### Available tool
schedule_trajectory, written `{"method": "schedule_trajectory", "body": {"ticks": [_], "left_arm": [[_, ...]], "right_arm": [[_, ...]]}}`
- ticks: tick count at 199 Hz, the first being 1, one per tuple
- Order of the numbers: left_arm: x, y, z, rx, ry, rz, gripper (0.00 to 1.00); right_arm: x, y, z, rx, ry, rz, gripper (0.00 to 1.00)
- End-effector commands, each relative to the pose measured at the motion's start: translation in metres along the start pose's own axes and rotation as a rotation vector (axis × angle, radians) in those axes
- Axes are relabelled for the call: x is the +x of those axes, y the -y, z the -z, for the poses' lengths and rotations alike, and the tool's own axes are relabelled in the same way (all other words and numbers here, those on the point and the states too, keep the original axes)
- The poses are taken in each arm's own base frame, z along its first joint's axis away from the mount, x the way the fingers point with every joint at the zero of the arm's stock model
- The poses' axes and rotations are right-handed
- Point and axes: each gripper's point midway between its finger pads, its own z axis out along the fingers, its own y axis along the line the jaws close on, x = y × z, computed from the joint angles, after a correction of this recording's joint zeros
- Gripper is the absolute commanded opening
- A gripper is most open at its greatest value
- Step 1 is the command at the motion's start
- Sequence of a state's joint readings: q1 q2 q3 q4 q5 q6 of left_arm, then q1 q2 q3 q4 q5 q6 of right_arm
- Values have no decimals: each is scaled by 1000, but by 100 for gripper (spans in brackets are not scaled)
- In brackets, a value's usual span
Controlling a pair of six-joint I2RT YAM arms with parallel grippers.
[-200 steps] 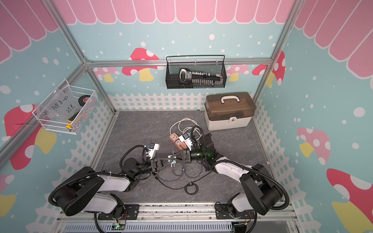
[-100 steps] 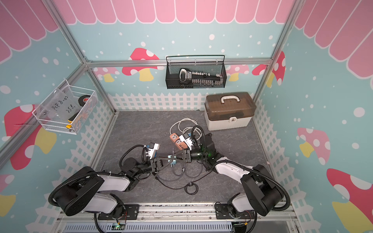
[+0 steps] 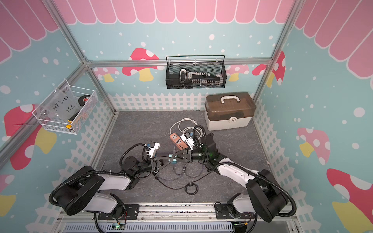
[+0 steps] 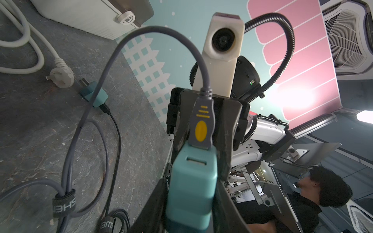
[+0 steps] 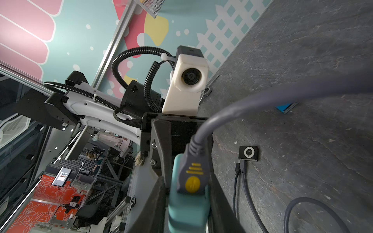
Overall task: Charge mp3
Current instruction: Pick up the plug from the center of the board.
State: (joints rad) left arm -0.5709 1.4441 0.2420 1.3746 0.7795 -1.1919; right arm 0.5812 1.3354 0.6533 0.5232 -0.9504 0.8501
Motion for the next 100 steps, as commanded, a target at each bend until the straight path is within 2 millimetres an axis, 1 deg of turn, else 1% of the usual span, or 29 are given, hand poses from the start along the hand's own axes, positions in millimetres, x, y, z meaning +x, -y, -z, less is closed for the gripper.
{"method": "schedule_trajectory", "body": {"ticks": [1,35,100], "left_arm": [[-10,11,-3,39,15,-5,35],[-11,9,-2,34,16,0,36],[-13,4,0,23,23,15,42]], "right_arm": [[-2,11,4,54,24,34,0],[-2,11,5,58,28,35,0],[-5,8,9,70,52,66,0]]}}
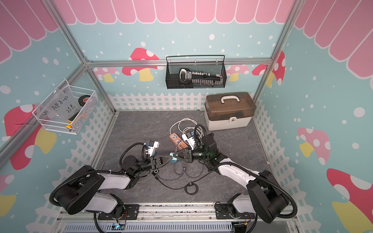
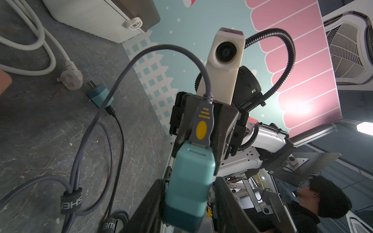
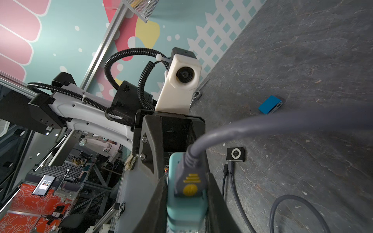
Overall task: Charge mp3
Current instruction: Pick up the plug from the center of the board.
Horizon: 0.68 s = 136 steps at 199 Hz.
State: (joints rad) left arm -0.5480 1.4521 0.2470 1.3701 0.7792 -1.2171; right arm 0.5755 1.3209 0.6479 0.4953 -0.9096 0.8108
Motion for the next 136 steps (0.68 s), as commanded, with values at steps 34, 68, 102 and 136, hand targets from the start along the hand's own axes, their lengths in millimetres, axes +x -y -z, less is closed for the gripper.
{"method": "schedule_trajectory", "body": {"ticks": [34,68,102,136], "left_arm": [[-8,6,-1,29,13,-1,61],[-21,7,7,22,55,15,99],[-38,-13,17,-47,120,97,99],[-43,-43,25,-163,173,179,99]], "right_arm": [[-4,3,8,42,45,50,0],[-9,8,15,116,75,80,0],[-20,20,30,288,124,144,0],[-32,34,46,438,183,191,0]]}}
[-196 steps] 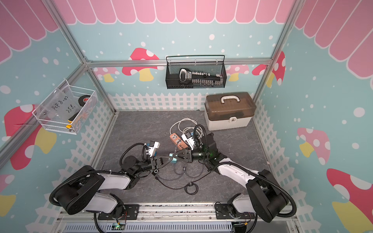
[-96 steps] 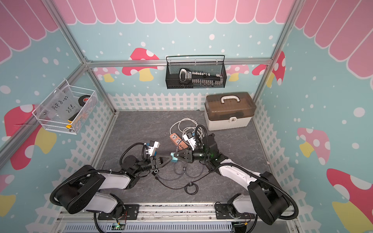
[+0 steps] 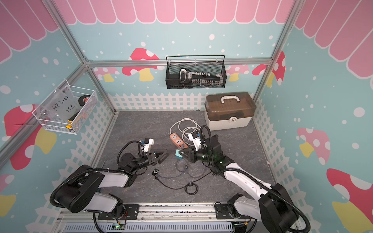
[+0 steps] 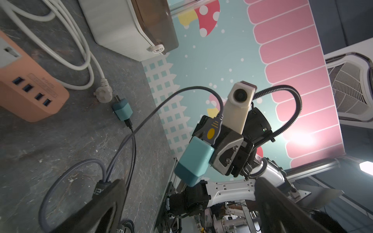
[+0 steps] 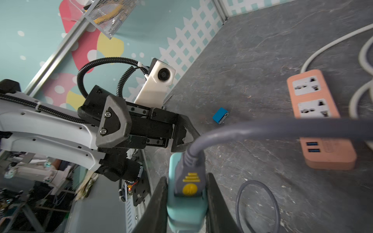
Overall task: Charge mp3
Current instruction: Pick up the plug from the center of the board, then insert the plug into the socket.
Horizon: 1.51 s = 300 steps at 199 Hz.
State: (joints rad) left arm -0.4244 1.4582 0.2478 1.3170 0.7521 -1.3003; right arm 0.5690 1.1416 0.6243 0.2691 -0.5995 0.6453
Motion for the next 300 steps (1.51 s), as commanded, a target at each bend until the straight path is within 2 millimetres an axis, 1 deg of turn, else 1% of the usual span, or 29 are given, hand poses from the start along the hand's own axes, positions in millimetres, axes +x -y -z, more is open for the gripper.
{"method": "schedule_trajectory", "body": {"ticks": [1,18,23,36,54,63,78,82,91,95,110,122,137,167,199,218,229,231,233,247,272,300], "left_arm": [[-9,-16,1,-75,46,66,99],[-11,-32,2,-162,55,85,99],[-10,-40,4,-206,55,96,99],[-13,-47,8,-283,68,73,99],[-18,-54,21,-427,98,27,99],[-24,-51,30,-497,123,-19,99],[-32,-51,52,-634,185,-67,99],[-34,-50,57,-662,198,-78,99],[-37,-47,68,-711,228,-99,99],[-43,-48,76,-738,255,-99,99],[-44,-49,87,-790,273,-97,99],[-43,-52,92,-822,277,-83,99],[-41,-56,93,-842,263,-67,99],[-41,-62,93,-854,251,-61,99],[-46,-61,94,-852,265,-74,99],[-47,-62,95,-852,269,-79,99],[-48,-62,97,-853,276,-86,99],[-48,-62,97,-853,278,-87,99],[-47,-63,97,-854,279,-87,99],[-48,-63,99,-855,290,-95,99],[-50,-63,99,-847,300,-101,99],[-51,-64,100,-848,304,-101,99]], "right_arm": [[-18,18,8,147,62,78,0],[-21,27,9,194,73,93,0],[-22,30,8,207,75,95,0],[-24,36,4,226,79,101,0],[-27,49,-1,276,84,111,0],[-28,56,-5,300,88,117,0],[-33,64,-13,309,102,127,0],[-32,66,-17,310,98,128,0],[-37,71,-22,319,107,135,0],[-37,74,-25,328,107,139,0],[-45,84,-35,350,120,168,0],[-50,92,-43,363,137,184,0],[-56,103,-55,383,144,200,0],[-72,118,-78,393,186,247,0],[-79,136,-108,400,178,298,0],[-81,150,-119,427,174,318,0],[-87,151,-123,432,187,337,0],[-80,159,-128,439,169,331,0],[-78,161,-130,442,164,332,0],[-77,171,-137,462,151,340,0],[-77,179,-152,466,132,349,0],[-76,185,-162,475,122,357,0]]}}
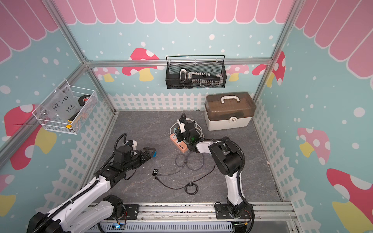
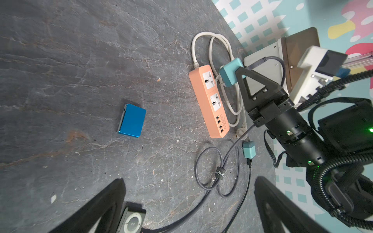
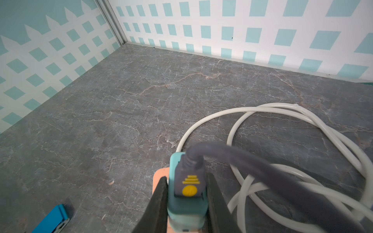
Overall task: Charge mp3
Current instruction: Insert the plug into the socket.
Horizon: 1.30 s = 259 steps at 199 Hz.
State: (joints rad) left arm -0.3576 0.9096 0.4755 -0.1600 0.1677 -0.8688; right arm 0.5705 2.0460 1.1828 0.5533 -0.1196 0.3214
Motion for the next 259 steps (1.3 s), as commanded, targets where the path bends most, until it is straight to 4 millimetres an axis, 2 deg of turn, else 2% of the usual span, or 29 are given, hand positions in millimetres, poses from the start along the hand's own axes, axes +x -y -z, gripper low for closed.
{"method": "schedule_trajectory", "body": {"ticks": [1,39,69,187,222,242,259], "left_arm": [[-5,-4,1,-7,31,-18,99],[-6,-6,2,-7,39,-18,99],[-6,-7,2,-6,40,-19,99],[-5,-4,4,11,40,-19,99],[-5,-4,5,15,41,-19,99],[-4,-5,5,12,42,-18,99],[-4,-5,5,11,42,-19,99]], "right_arm": [[-15,-4,-8,2,39,54,0],[-10,-8,-16,-7,28,63,0],[4,-12,-19,-5,-6,96,0],[19,-3,-7,60,-89,87,0],[44,-5,-7,48,-160,80,0],[64,-3,-2,56,-191,66,0],[73,-1,4,69,-191,68,0]]}}
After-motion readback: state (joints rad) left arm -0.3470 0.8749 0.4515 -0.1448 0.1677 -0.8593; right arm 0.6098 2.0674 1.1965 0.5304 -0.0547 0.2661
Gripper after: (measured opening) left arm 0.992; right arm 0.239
